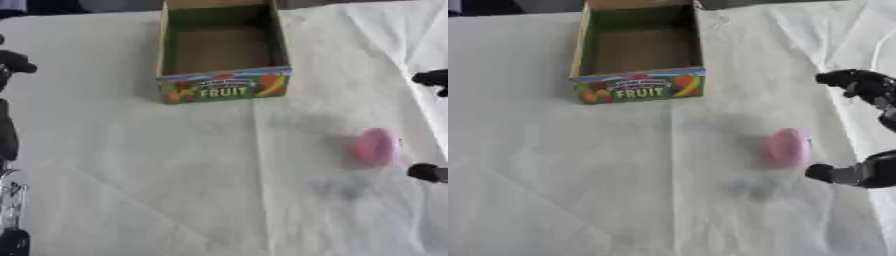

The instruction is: Pick up objects on the table and place them in the box.

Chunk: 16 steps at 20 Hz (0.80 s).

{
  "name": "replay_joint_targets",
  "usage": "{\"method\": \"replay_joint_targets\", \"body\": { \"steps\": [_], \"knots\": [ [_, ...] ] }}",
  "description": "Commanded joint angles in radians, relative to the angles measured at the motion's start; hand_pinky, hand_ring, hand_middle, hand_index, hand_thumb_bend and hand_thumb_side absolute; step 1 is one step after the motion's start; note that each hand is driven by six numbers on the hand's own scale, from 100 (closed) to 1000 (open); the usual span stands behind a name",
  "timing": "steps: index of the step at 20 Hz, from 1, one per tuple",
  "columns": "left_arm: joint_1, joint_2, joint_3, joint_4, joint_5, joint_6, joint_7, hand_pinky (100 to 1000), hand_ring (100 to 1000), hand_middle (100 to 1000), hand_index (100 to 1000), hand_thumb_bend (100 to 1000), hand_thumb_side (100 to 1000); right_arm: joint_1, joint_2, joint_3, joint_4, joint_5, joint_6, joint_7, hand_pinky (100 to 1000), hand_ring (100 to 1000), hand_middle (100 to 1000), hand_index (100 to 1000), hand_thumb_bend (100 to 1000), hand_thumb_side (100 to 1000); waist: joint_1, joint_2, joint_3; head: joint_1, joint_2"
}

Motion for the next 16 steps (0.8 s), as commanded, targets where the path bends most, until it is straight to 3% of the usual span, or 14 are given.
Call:
{"method": "replay_joint_targets", "body": {
  "steps": [1, 5, 8, 9, 11, 16],
  "knots": [
    [-0.004, 0.018, 0.001, -0.022, -0.002, 0.000, -0.003, 523, 526, 583, 760, 100, 889, -0.011, -0.055, 0.006, -0.020, 0.024, 0.014, 0.022, 743, 879, 879, 987, 675, 564, -0.004, -0.013, 0.001, 0.008, 0.002],
    [-0.004, 0.018, -0.001, -0.022, -0.001, 0.000, -0.006, 523, 526, 583, 760, 100, 888, -0.012, -0.082, 0.024, -0.020, 0.049, 0.044, 0.053, 747, 884, 878, 983, 675, 515, -0.004, -0.013, 0.005, 0.016, -0.005],
    [-0.005, 0.018, -0.002, -0.022, 0.000, 0.001, -0.007, 523, 526, 583, 760, 100, 887, -0.014, -0.108, 0.038, -0.020, 0.089, 0.070, 0.067, 749, 886, 873, 970, 616, 478, -0.003, -0.013, 0.009, 0.013, -0.012],
    [-0.005, 0.018, -0.002, -0.022, 0.000, 0.001, -0.007, 523, 526, 583, 760, 100, 886, -0.015, -0.115, 0.044, -0.020, 0.103, 0.078, 0.069, 746, 886, 872, 967, 548, 460, -0.003, -0.013, 0.011, 0.011, -0.015],
    [-0.006, 0.018, -0.003, -0.022, 0.001, 0.001, -0.008, 523, 526, 583, 759, 100, 884, -0.019, -0.126, 0.056, -0.020, 0.126, 0.095, 0.074, 738, 882, 865, 974, 501, 448, -0.004, -0.014, 0.013, 0.006, -0.020],
    [-0.007, 0.016, -0.006, -0.022, 0.003, 0.003, -0.011, 524, 526, 584, 758, 100, 882, -0.034, -0.145, 0.078, -0.020, 0.138, 0.153, 0.101, 725, 871, 855, 971, 483, 423, -0.006, -0.016, 0.017, -0.004, -0.030]
  ]
}}
